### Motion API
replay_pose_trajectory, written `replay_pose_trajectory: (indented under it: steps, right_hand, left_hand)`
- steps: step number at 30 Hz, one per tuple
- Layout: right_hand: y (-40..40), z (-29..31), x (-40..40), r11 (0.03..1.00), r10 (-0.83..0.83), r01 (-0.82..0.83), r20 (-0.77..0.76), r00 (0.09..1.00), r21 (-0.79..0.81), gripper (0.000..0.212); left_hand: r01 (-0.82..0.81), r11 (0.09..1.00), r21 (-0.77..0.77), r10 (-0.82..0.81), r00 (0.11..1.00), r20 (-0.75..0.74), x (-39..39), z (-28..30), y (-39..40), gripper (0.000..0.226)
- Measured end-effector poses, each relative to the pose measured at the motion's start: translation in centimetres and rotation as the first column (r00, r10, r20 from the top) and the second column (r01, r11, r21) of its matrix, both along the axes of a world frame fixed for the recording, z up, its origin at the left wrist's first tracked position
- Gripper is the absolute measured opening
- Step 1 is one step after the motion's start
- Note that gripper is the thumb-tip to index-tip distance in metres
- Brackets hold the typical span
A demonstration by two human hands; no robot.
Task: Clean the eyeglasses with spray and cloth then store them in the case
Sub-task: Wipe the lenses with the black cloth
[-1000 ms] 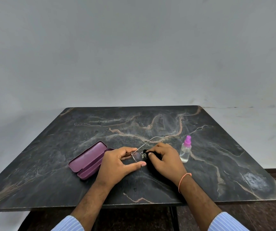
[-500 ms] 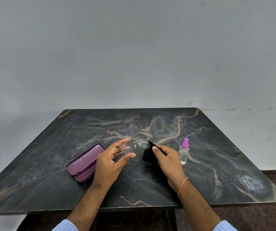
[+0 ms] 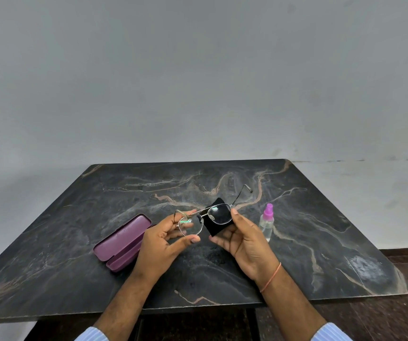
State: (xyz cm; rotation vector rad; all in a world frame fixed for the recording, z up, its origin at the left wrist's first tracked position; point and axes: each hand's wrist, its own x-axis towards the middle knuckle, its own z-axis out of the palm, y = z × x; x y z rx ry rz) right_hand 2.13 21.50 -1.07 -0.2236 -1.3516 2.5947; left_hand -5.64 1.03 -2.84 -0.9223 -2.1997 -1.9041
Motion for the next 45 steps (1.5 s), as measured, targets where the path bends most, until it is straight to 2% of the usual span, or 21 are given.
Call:
replay_pose_trajectory:
  steps: [3, 6, 10, 16, 22, 27, 32, 38, 41, 45]
  right_hand:
    - [-0.11, 0.04, 0.13, 1.0, 0.008, -0.008, 0.008, 1.0, -0.011, 0.04]
    - [-0.03, -0.17, 0.05, 0.999, -0.053, 0.053, 0.015, 0.998, 0.002, 0.036]
    - [0.08, -0.4, -0.33, 0.991, -0.129, 0.13, -0.008, 0.992, 0.013, 0.043]
    - [-0.02, -0.29, -0.15, 0.994, -0.076, 0.077, -0.012, 0.997, 0.072, 0.032]
    - [-0.1, -0.25, -0.4, 0.979, -0.188, 0.188, 0.002, 0.982, 0.081, 0.032]
    - [0.06, -0.23, -0.29, 0.987, -0.142, 0.143, -0.012, 0.99, 0.067, 0.021]
    - [-0.34, -0.13, -0.11, 0.997, -0.012, 0.011, 0.01, 1.0, 0.07, 0.045]
    - [-0.64, -0.61, -0.59, 0.963, 0.263, -0.267, 0.107, 0.959, 0.028, 0.094]
    - [-0.52, -0.58, -0.8, 0.937, 0.332, -0.342, 0.126, 0.935, 0.067, 0.104]
    - [-0.68, -0.65, -0.84, 0.954, 0.281, -0.291, 0.119, 0.952, 0.079, 0.103]
  left_hand:
    - [0.004, 1.0, 0.001, -0.004, 1.0, -0.005, 0.31, 0.29, 0.14, 0.059]
    - [0.006, 1.0, 0.013, -0.006, 1.0, -0.013, 0.6, 0.5, 0.25, 0.056]
    - [-0.005, 1.0, 0.003, 0.005, 1.0, -0.031, 0.61, 0.57, 0.32, 0.056]
    - [-0.025, 0.999, -0.022, 0.023, 0.998, -0.058, 0.63, 0.63, 0.24, 0.06]
    - [-0.035, 0.999, -0.021, 0.033, 0.998, -0.061, 0.71, 0.68, 0.18, 0.06]
    - [-0.037, 0.998, -0.046, 0.033, 0.997, -0.076, 0.52, 0.61, 0.19, 0.063]
    - [-0.041, 0.998, -0.055, 0.033, 0.99, -0.136, 0.5, 0.56, 0.15, 0.067]
    - [-0.057, 0.997, -0.057, 0.044, 0.978, -0.206, -0.03, 0.56, 0.19, 0.066]
    - [-0.056, 0.998, -0.03, 0.05, 0.98, -0.194, -0.05, 0.5, 0.19, 0.065]
    - [-0.055, 0.998, -0.005, 0.053, 0.981, -0.187, -0.01, 0.44, 0.26, 0.065]
